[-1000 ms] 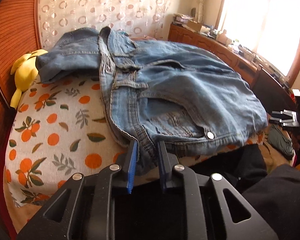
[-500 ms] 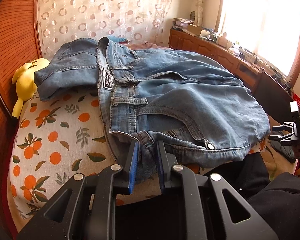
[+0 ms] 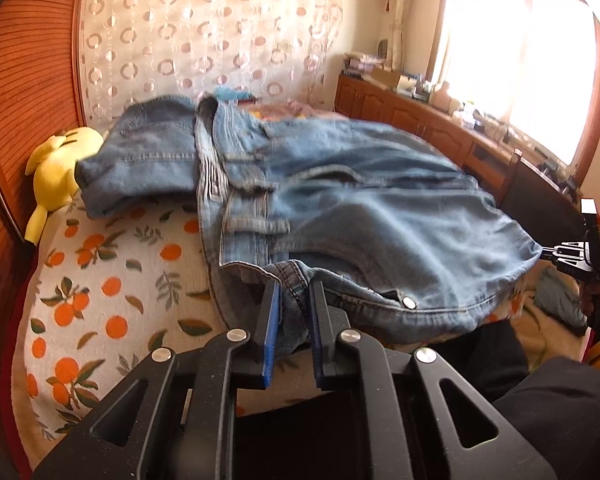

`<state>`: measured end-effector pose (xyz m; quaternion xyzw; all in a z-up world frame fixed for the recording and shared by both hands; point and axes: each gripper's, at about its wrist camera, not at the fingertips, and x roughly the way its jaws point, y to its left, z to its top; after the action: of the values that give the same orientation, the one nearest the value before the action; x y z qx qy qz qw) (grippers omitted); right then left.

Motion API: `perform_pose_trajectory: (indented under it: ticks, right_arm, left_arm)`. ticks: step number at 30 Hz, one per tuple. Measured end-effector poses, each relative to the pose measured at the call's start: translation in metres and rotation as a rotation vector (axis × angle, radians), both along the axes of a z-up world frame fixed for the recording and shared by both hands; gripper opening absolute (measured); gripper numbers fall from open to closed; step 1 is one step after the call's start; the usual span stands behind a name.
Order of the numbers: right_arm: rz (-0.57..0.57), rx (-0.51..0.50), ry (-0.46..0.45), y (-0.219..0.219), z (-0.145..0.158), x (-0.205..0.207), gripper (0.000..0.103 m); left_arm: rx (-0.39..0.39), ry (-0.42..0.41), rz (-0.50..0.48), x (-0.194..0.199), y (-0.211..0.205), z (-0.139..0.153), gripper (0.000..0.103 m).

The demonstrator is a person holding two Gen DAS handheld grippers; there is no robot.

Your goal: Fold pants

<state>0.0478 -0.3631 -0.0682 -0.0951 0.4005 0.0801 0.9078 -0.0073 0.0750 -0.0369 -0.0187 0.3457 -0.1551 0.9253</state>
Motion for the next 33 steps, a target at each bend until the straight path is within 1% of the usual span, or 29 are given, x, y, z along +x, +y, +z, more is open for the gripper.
perform_pose_trajectory:
  ticks: [5, 9, 13, 16, 18, 20, 22, 27, 31, 33]
  right_arm:
    - [0.0, -0.015, -0.143, 0.002, 0.048, -0.008, 0.002]
    - [-0.012, -0.037, -0.233, 0.004, 0.081, 0.005, 0.002]
    - [-0.033, -0.045, -0.302, 0.01, 0.105, 0.024, 0.002]
    - [-0.045, -0.058, -0.334, 0.018, 0.115, 0.041, 0.002]
    - [-0.051, -0.057, -0.345, 0.023, 0.118, 0.056, 0.002]
    - [-0.064, -0.06, -0.347, 0.024, 0.123, 0.079, 0.002]
    - [-0.07, -0.085, -0.34, 0.031, 0.118, 0.105, 0.002]
    - [-0.071, -0.131, -0.29, 0.046, 0.104, 0.158, 0.002]
    - [-0.062, -0.165, -0.248, 0.058, 0.102, 0.195, 0.002]
    - [-0.055, -0.167, -0.244, 0.061, 0.106, 0.215, 0.002]
  left_arm:
    - [0.011, -0.067, -0.003, 0.007, -0.002, 0.026, 0.014]
    - [0.011, -0.132, -0.001, 0.025, -0.002, 0.053, 0.014]
    - [0.044, -0.194, -0.004, 0.052, -0.008, 0.074, 0.014]
    - [0.058, -0.221, 0.006, 0.076, -0.01, 0.089, 0.014]
    - [0.062, -0.229, 0.025, 0.098, -0.006, 0.096, 0.014]
    - [0.063, -0.228, 0.039, 0.118, -0.002, 0.1, 0.014]
    - [0.075, -0.226, 0.048, 0.139, 0.001, 0.103, 0.014]
    - [0.1, -0.186, 0.057, 0.192, 0.007, 0.096, 0.014]
    - [0.116, -0.162, 0.054, 0.226, 0.008, 0.095, 0.014]
    - [0.125, -0.156, 0.05, 0.241, 0.007, 0.096, 0.014]
